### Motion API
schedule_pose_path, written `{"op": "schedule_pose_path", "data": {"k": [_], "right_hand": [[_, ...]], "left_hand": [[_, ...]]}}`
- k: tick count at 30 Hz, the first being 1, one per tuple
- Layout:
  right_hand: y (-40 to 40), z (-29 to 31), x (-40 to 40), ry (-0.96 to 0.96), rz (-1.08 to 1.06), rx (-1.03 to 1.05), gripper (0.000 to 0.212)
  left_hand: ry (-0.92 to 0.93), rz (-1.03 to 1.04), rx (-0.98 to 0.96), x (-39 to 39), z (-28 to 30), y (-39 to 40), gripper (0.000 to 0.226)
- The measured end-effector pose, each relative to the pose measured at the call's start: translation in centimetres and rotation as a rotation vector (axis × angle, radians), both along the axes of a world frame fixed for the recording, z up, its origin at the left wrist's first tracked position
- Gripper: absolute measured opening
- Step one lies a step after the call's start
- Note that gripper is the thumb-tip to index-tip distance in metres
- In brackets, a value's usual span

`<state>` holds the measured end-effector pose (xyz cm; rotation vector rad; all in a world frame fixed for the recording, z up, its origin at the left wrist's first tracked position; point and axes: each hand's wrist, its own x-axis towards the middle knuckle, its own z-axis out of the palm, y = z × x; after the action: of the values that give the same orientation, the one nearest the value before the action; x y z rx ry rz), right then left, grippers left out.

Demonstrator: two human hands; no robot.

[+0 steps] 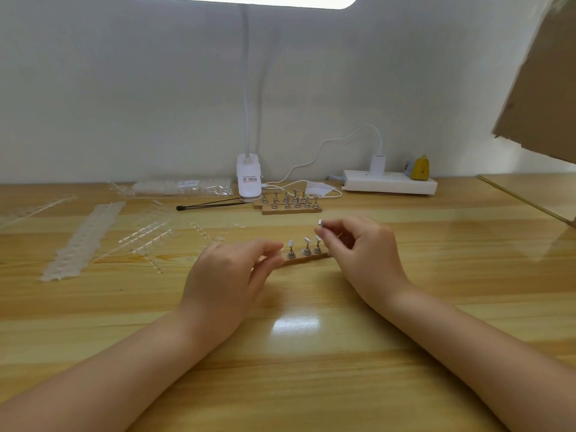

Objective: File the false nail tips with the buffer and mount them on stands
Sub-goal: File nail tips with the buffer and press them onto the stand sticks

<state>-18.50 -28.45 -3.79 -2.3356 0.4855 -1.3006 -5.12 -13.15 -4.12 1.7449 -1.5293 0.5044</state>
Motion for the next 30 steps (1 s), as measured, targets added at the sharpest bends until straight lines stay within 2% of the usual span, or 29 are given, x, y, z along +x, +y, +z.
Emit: {"op": "schedule_pose_path", "data": {"k": [9,15,30], "right_hand": [[2.0,-0.5,0.5,0.092,0.237,-0.014,0.015],[2.1,-0.4,0.5,0.090,0.278,-0.007,0.005],[2.2,-0.5,0.4,0.067,0.311,-0.109,0.005]], "left_hand": [[0.084,-0.089,-0.092,-0.1,0.0,-0.2,0.028],[0.073,-0.102,-0.074,-0.1,0.0,-0.3,0.029],[0.088,-0.124,-0.079,0.1,-0.2,-0.4,0.029]]}}
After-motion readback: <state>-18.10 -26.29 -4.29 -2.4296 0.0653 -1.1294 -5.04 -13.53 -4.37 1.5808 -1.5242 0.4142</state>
